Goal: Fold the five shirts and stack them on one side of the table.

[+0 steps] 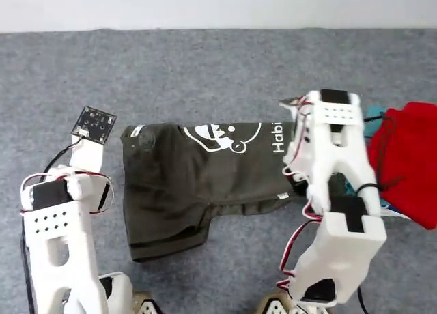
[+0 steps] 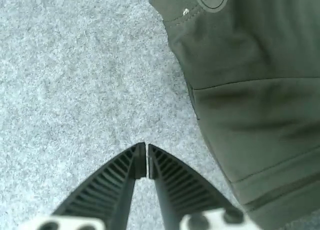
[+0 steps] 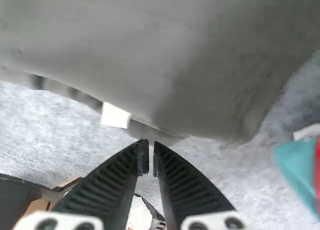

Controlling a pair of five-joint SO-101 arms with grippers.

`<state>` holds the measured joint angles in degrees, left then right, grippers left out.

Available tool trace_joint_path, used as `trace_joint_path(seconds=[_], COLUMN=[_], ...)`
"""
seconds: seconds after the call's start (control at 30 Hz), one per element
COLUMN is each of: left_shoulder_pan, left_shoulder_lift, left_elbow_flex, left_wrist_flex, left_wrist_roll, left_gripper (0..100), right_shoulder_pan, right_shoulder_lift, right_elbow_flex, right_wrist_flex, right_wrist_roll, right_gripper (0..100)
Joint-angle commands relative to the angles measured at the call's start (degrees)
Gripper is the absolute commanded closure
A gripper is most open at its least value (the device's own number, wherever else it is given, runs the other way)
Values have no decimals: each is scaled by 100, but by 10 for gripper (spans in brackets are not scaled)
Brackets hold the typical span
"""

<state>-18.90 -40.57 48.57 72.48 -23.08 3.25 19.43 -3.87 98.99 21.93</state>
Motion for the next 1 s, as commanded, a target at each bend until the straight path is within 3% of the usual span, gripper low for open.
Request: trace_joint_path(seconds=[0.0, 0.27, 0.4, 0.5, 0.73, 0.97], left_shoulder_pan=[-26, -26, -35, -229, -1477, -2576], left_shoulder_lift=[-167, -167, -202, -202, -193, -176], left_elbow_flex=[-48, -48, -48, -57, -330, -286], left_wrist_flex=[18, 26, 26, 18, 18, 211], left_wrist_roll=[-44, -44, -44, -35, -35, -281], left_gripper=[986, 986, 986, 986, 986, 986], right_shoulder_pan=[251, 646, 576, 277, -1015, -2475], right_shoulder_lift=[295, 1165, 725, 66, -804, -1042], right_elbow_flex=[-35, -290, -712, -782, -782, -378], right_wrist_flex=[-295, -470, 268, 382, 374, 374], right_wrist_roll=[448, 624, 879, 1002, 1020, 1020], right_gripper=[973, 973, 973, 973, 967, 804])
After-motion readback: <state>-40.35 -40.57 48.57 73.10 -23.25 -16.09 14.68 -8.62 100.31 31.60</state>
